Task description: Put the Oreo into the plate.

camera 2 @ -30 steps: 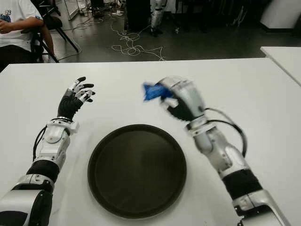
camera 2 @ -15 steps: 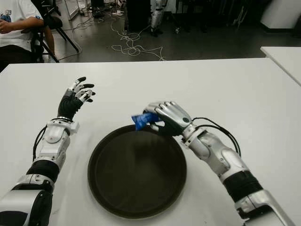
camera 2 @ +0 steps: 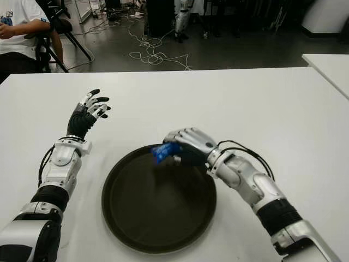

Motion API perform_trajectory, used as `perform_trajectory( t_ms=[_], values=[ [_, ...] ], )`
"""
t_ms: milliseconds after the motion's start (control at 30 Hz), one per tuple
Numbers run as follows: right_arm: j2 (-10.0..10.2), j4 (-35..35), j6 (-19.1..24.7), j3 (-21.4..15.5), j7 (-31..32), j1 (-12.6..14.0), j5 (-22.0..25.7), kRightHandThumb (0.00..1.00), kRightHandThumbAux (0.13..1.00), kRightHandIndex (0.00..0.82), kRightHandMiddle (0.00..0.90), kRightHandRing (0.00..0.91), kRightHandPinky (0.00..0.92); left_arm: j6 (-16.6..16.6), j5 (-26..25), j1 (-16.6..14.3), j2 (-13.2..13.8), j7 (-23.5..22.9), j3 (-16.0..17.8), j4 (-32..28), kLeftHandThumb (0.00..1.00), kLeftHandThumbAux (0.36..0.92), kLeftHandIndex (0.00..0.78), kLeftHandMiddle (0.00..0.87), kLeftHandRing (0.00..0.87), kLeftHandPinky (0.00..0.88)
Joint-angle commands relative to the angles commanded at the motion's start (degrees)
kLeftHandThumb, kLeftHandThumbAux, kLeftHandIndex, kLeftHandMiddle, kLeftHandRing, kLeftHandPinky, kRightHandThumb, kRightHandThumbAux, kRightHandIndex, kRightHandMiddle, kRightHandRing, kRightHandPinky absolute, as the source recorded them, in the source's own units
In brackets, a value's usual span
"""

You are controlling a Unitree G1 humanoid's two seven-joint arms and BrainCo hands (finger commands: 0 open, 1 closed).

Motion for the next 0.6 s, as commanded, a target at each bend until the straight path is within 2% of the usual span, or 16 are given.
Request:
perform_trajectory(
  t_ms=[167, 600],
  values=[
    [0.1, 0.1, -0.2, 0.0, -0.1, 0.1, -0.1, 0.68, 0.737, 0.428, 0.74, 0.741, 0.727, -0.1, 0.0, 0.0, -0.1, -0.1, 0.0, -0.1, 0.236, 0.605, 0.136, 0.277, 0.324, 0.394],
    [-1.6, -2.9, 3.1, -1.0, 0.8, 0.5, -1.4, 0.68, 0.738, 0.426, 0.732, 0.74, 0.73, 0.1, 0.0, -0.2, 0.0, 0.8, 0.3, 0.0, 0.257, 0.621, 0.14, 0.279, 0.331, 0.419]
  ],
)
